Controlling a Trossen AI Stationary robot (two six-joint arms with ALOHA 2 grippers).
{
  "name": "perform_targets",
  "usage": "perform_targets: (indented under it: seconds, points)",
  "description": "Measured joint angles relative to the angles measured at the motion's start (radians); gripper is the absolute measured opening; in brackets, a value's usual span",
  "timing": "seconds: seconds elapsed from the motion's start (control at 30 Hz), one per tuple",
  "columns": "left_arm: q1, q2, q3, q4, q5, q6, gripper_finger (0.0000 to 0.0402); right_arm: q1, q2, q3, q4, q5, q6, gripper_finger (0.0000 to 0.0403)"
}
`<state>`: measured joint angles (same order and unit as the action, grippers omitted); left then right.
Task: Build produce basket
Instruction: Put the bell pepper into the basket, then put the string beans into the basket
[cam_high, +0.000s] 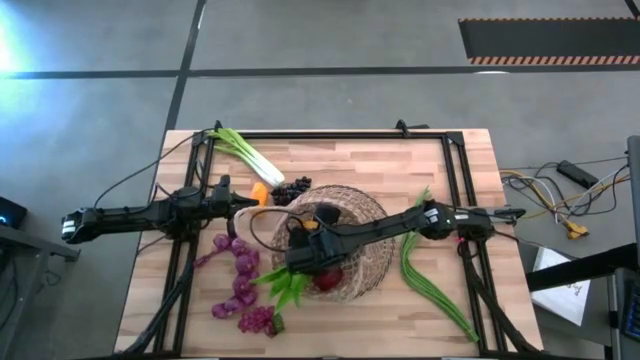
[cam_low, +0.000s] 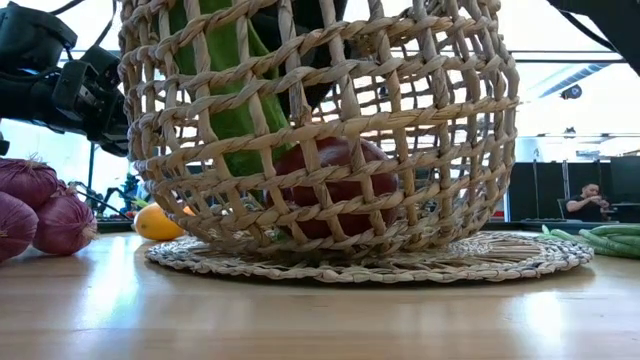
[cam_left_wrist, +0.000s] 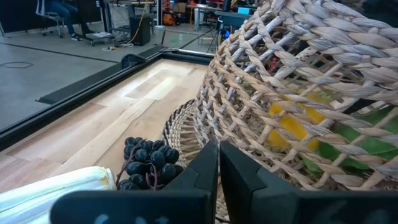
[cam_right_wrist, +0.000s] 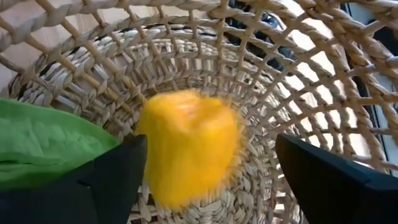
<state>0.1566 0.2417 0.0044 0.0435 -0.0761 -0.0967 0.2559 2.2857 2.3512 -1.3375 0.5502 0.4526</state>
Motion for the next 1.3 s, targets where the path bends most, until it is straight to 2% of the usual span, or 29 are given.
perform_targets:
  seconds: [0.4,0.63,0.87,1.0,1.17,1.3]
  points:
    - [0.0,0.0,0.0,0.0,0.0,0.0,0.0,0.019,-0.054,-0.001,-0.016,0.018,0.008,0.0359]
    - [0.0,0.0,0.0,0.0,0.0,0.0,0.0,0.138,-0.145,0.003,0.031,0.201,0.022,0.0358]
    - [0.0,0.0,0.0,0.0,0.0,0.0,0.0,0.325,-0.238,0.004,0.115,0.426,0.071,0.0358]
    - [0.0,0.0,0.0,0.0,0.0,0.0,0.0,0.435,-0.252,0.006,0.176,0.468,0.094,0.0358]
    - [0.0,0.0,0.0,0.0,0.0,0.0,0.0,0.559,-0.238,0.005,0.109,0.435,0.274,0.0358]
    - [0.0,0.0,0.0,0.0,0.0,0.0,0.0,0.643,-0.223,0.004,-0.094,0.351,0.581,0.0354]
